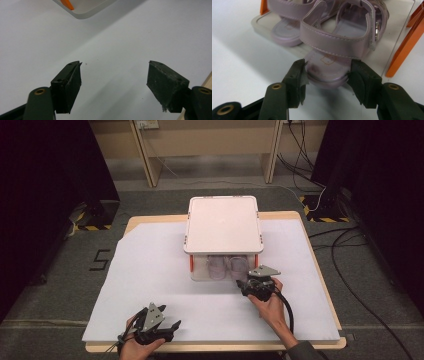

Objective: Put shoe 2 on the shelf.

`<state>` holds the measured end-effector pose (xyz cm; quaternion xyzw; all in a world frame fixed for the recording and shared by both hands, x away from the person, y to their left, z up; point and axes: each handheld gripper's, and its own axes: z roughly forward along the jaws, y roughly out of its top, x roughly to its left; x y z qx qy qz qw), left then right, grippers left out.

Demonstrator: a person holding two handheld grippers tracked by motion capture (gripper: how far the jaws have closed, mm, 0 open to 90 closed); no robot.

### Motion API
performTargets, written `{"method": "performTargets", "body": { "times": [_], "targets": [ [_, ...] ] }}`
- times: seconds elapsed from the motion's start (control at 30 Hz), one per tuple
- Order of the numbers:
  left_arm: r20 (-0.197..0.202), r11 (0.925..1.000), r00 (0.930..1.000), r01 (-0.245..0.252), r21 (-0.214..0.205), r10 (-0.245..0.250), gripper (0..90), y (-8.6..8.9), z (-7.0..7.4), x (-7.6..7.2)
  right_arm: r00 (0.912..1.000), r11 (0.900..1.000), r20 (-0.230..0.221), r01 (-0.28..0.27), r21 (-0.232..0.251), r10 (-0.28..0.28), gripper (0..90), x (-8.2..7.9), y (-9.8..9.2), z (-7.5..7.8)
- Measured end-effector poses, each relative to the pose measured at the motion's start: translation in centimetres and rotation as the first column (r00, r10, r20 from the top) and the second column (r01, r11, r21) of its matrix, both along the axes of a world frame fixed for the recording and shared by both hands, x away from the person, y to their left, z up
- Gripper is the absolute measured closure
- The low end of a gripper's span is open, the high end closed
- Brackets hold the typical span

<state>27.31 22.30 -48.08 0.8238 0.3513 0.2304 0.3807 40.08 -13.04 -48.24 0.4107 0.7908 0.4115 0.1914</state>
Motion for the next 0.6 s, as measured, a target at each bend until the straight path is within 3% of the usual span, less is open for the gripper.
{"method": "performTargets", "body": {
  "times": [0.33, 0.6],
  "targets": [
    [-0.004, 0.9999, 1.0, 0.009, 0.011, -0.009, 27.2, -0.1, -0.2, 0.0, 0.9997, 0.9997, 0.005, 0.023, -0.005, -0.023, 48.1, 1.7, 0.7, -0.1],
    [-0.007, 0.9996, 1.0, -0.004, 0.026, 0.004, 27.1, 0.2, -0.5, 0.3, 0.9995, 0.9995, 0.004, 0.031, 0.004, -0.031, 47.7, 2.2, 0.8, -0.3]
  ]
}}
